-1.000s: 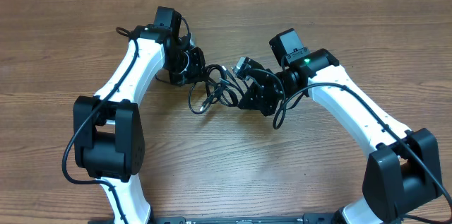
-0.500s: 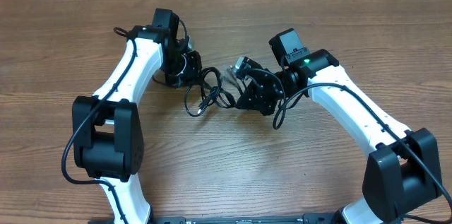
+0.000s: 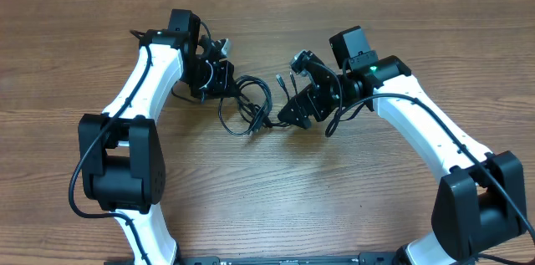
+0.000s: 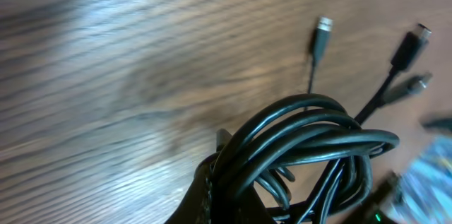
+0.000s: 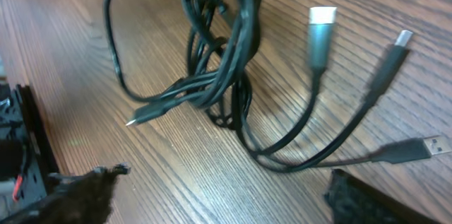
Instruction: Untangle cables
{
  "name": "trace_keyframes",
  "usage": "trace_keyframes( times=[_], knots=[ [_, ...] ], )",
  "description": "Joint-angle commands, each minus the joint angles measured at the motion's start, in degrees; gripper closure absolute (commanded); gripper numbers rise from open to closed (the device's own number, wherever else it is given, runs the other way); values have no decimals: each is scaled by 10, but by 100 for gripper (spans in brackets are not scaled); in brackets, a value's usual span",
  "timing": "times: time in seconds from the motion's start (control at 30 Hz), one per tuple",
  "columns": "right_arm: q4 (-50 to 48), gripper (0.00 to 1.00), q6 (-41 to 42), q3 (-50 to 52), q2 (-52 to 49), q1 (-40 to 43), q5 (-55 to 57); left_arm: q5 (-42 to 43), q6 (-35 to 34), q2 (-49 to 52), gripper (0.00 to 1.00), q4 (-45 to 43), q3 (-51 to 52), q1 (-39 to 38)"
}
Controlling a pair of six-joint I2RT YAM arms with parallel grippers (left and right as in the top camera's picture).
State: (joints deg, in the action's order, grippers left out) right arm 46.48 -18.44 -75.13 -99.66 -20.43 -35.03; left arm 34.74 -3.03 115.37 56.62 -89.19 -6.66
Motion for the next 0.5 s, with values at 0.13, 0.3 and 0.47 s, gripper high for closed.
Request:
trace_keyframes(
  times=[0.13,0.3,0.47],
  knots=[
    [-1,0,35,5,16,20,4,146,96,2,96,18,-11,-2],
    [-1,0,35,5,16,22,-2,146,118,2,96,20,-11,-2],
    [-1,0,35,5,16,22,-43,129,122,2,96,16,-11,-2]
  ],
)
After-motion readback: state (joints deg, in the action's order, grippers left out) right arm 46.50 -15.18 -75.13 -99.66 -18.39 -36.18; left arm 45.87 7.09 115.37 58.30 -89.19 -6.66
